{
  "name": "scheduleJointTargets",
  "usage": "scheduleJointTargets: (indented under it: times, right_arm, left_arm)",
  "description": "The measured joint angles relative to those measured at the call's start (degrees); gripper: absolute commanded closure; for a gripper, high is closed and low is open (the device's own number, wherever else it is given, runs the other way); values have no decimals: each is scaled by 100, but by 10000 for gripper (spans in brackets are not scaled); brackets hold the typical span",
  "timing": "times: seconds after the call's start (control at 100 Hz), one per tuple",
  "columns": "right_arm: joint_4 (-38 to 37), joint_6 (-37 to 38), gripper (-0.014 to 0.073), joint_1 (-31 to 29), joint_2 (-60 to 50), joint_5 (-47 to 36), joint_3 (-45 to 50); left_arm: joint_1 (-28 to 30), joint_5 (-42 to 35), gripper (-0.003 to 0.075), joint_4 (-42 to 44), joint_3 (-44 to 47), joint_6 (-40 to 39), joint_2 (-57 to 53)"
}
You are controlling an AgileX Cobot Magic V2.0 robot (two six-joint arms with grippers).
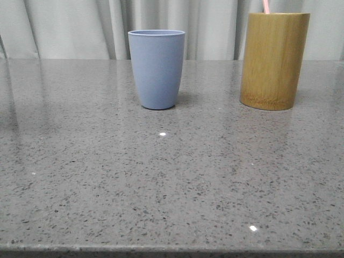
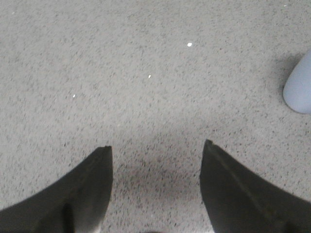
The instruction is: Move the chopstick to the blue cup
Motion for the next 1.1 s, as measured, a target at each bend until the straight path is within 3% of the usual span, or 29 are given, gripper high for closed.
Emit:
scheduleJointTargets:
  times: [0.33, 0.54, 1.1]
  right_arm:
    - [90, 0, 207, 299, 48, 8, -42]
    - [194, 0, 207, 501, 388, 30, -581]
    - [229, 0, 207, 1200, 3031, -19, -3068]
  left_arm:
    - [56, -1037, 319, 41, 2179, -48, -2105]
    - [56, -1432, 319, 41, 3071, -48, -3000]
    - [56, -1619, 319, 45, 3262, -48, -3213]
